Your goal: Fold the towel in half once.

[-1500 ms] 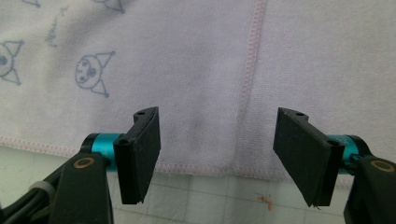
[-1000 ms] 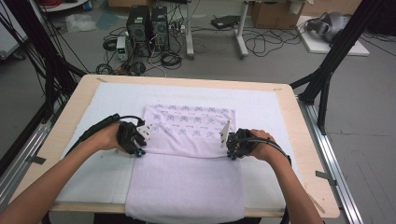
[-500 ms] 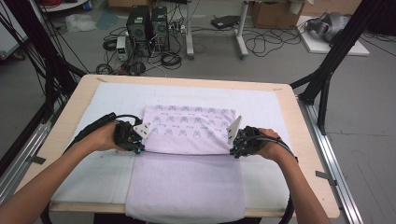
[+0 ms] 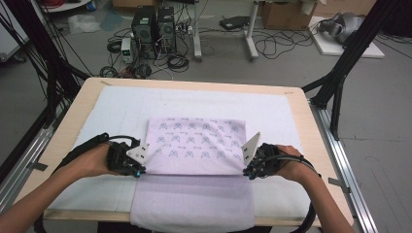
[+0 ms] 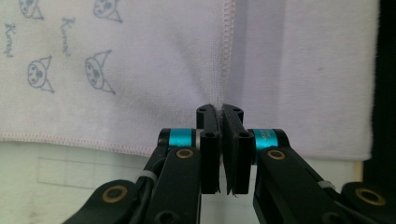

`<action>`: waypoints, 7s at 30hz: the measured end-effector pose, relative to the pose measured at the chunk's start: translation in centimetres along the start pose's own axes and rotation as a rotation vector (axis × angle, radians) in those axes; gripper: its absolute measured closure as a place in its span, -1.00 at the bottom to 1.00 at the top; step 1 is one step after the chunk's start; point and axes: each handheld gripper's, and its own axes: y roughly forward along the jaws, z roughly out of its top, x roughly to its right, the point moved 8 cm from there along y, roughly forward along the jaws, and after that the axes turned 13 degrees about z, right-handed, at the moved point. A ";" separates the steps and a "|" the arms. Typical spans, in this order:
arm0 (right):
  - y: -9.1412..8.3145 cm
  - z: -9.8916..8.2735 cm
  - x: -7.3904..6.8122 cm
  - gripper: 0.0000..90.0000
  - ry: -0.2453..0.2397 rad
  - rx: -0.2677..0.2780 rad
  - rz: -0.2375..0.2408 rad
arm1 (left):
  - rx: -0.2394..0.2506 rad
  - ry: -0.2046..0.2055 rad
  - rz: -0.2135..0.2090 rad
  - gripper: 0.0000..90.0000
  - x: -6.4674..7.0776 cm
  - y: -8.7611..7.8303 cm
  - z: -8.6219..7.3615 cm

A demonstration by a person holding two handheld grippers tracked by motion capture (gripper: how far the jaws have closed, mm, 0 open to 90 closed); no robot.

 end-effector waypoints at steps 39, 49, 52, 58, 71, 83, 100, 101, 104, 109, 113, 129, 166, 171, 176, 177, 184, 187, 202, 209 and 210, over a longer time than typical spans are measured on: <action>-4.3 -1.0 8.1 -0.53 0.436 0.411 -0.301 | 0.162 -0.418 0.281 -0.12 -10.8 0.2 -2.4; -3.1 -2.4 13.6 -0.51 0.510 0.346 -0.319 | 0.158 -0.511 0.237 -0.12 -14.3 2.6 -2.5; -2.4 -2.5 15.0 -0.49 0.521 0.324 -0.310 | 0.155 -0.521 0.219 -0.13 -14.7 3.1 -2.3; -1.2 -2.5 16.3 -0.30 0.545 0.283 -0.284 | 0.127 -0.561 0.196 -0.13 -15.4 5.0 -2.9; 0.9 -3.2 16.9 0.59 0.601 0.232 -0.178 | 0.034 -0.623 0.161 0.23 -15.6 7.9 -3.3; 0.4 -2.3 16.3 0.90 0.563 0.168 -0.236 | -0.020 -0.649 0.189 0.92 -15.4 8.2 -2.9; -4.5 -2.0 17.5 0.92 0.567 0.282 -0.513 | 0.025 -0.568 0.362 0.93 -20.9 4.3 0.2; -4.9 -2.0 17.6 0.92 0.571 0.292 -0.522 | 0.037 -0.566 0.376 0.93 -21.6 4.0 0.5; -6.5 -1.9 18.3 0.92 0.579 0.333 -0.559 | 0.045 -0.558 0.397 0.93 -22.9 3.3 1.0; -9.3 -1.4 19.5 0.92 0.558 0.357 -0.626 | 0.069 -0.547 0.439 0.93 -25.1 1.7 1.9; -12.2 -0.5 20.3 0.92 0.556 0.417 -0.702 | 0.102 -0.550 0.498 0.93 -27.2 -0.3 2.6; -10.8 -0.6 16.4 -0.16 0.514 0.411 -0.507 | 0.156 -0.478 0.384 -0.13 -21.8 -0.7 0.3; 3.6 -0.8 5.1 0.39 0.022 -0.147 -0.027 | 0.002 -0.011 0.025 0.03 -4.4 4.7 -0.8; 3.9 -0.8 5.3 0.57 0.002 -0.178 -0.030 | -0.023 0.016 0.011 0.16 -4.0 5.4 -0.9; 3.6 -0.7 5.5 0.84 0.004 -0.178 -0.048 | -0.018 0.015 0.004 0.48 -4.0 5.4 -0.7; 3.5 -0.6 5.6 0.85 0.004 -0.172 -0.054 | -0.021 0.013 -0.001 0.54 -4.0 5.4 -0.7; 2.8 -0.7 5.6 0.88 0.014 -0.133 -0.065 | -0.038 0.017 0.021 0.88 -4.1 5.4 -0.7; 2.5 -0.6 5.5 0.89 0.015 -0.114 -0.066 | -0.041 0.022 0.020 0.91 -4.2 5.3 -0.7; 0.0 0.2 2.2 0.89 -0.018 -0.016 -0.066 | 0.033 0.005 0.011 0.91 -2.6 0.6 -0.1; -1.0 1.4 -0.6 0.88 -0.053 -0.009 -0.026 | 0.044 0.021 -0.010 0.91 -0.6 -1.1 -0.2; -1.0 1.5 -1.0 0.88 -0.054 -0.014 -0.022 | 0.045 0.018 -0.011 0.91 -0.4 -1.2 -0.3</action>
